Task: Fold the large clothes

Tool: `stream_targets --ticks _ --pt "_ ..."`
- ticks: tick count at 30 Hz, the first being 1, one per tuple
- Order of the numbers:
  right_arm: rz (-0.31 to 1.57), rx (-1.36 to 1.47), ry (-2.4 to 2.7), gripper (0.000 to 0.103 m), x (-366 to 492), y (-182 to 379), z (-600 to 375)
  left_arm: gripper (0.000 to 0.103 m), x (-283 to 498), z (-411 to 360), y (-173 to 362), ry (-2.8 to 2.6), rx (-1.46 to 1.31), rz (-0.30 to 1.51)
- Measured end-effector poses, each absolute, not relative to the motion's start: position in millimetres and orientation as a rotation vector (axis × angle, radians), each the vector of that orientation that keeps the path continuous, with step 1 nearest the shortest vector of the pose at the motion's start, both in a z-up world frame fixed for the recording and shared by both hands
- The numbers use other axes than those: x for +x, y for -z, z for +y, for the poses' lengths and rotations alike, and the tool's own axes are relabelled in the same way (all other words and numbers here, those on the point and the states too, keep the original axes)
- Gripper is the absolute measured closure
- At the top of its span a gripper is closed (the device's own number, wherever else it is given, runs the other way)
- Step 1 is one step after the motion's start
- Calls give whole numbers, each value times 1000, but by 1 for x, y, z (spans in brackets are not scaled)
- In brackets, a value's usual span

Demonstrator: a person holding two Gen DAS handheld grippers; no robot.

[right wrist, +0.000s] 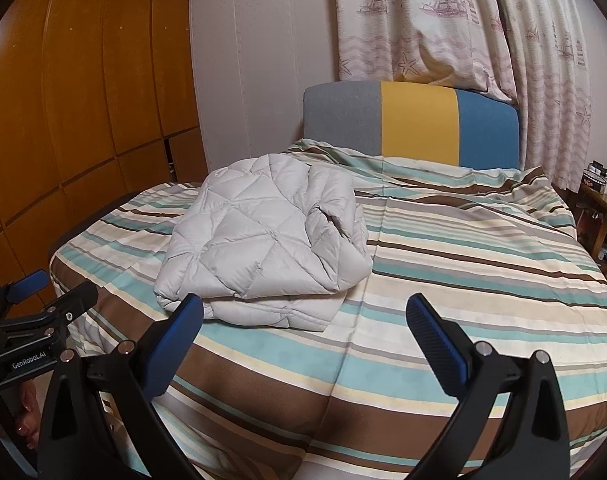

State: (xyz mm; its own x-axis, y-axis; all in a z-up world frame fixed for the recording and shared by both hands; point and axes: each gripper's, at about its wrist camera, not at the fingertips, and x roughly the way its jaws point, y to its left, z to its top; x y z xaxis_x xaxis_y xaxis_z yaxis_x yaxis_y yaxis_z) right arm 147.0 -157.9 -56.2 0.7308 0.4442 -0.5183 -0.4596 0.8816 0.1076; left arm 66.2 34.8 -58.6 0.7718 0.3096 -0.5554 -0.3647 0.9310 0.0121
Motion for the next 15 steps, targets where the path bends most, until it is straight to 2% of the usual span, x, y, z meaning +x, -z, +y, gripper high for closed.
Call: stream_targets --ticks 15 --pt "567 -26 -498 2 147 57 -159 3 68 35 60 -358 -99 590"
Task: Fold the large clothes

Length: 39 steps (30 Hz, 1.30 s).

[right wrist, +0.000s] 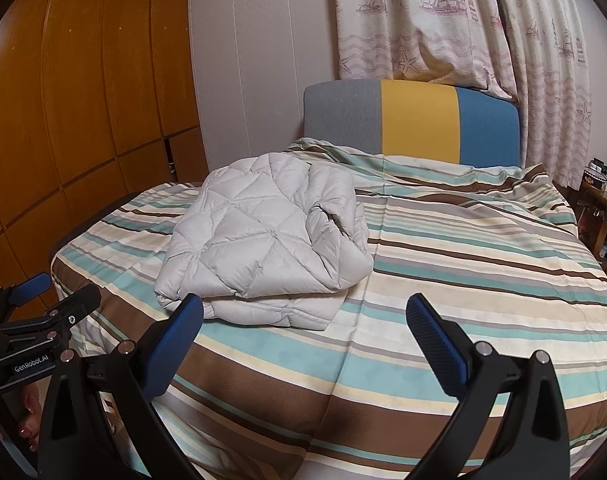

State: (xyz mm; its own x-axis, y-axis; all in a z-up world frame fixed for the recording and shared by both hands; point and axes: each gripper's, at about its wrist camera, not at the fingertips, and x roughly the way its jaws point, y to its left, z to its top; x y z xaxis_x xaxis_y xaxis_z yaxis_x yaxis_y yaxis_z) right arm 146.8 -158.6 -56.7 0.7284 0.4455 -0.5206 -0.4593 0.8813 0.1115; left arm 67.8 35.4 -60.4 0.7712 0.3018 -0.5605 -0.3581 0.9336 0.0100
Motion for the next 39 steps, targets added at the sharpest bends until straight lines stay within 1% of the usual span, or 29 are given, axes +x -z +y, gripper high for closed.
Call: stream_targets --ticks 39 --pt "593 -17 -499 2 146 61 -153 3 68 34 63 -353 -93 595"
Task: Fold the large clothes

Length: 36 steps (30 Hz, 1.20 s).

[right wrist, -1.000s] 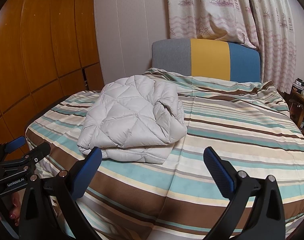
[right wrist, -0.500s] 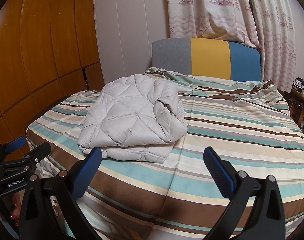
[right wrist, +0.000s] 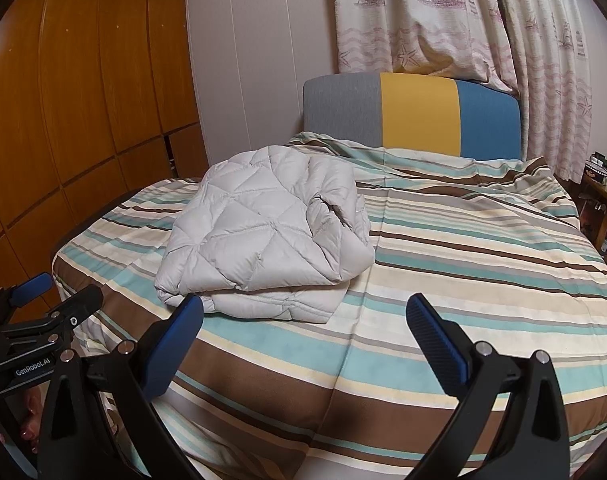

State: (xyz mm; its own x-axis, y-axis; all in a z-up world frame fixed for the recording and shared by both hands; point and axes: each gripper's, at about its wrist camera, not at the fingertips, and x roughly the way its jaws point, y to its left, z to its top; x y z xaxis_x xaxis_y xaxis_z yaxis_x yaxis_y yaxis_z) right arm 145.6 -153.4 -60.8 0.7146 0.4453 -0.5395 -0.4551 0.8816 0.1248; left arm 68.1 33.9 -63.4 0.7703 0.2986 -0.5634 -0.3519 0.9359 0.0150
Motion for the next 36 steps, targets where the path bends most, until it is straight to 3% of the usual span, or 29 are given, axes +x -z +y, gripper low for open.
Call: stream_targets --ticks 36 --pt "643 -2 -498 2 157 73 -152 3 81 44 79 -370 -84 649"
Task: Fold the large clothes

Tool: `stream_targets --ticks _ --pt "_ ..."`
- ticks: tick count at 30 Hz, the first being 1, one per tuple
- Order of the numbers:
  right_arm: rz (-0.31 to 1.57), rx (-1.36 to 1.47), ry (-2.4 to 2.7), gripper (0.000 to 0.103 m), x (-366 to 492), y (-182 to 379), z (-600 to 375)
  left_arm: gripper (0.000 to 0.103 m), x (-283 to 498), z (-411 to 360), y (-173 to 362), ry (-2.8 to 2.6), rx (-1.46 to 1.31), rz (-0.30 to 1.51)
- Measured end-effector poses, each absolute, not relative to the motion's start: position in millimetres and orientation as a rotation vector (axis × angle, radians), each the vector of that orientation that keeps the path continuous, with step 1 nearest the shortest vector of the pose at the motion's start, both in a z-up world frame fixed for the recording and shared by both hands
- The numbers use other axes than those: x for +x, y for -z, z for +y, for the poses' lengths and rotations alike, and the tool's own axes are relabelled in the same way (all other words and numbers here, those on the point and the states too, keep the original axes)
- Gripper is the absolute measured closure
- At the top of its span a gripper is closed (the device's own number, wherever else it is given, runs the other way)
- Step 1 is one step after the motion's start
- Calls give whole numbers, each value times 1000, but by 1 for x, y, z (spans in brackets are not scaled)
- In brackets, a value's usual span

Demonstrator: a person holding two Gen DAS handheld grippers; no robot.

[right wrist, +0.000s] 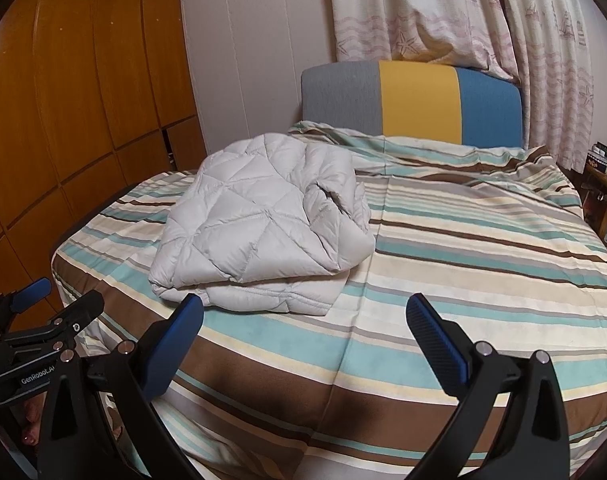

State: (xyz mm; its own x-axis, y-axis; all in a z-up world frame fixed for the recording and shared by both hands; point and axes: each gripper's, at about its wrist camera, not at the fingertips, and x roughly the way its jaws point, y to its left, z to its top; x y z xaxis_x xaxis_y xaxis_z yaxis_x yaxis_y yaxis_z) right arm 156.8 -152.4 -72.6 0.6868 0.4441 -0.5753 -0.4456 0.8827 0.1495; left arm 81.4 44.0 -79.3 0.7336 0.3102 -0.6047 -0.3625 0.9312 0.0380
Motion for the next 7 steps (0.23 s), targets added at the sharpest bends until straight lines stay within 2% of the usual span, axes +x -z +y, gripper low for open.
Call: stream_targets --ticks 7 --pt "791 69 -410 2 211 110 -183 3 125 87 109 -422 -105 758"
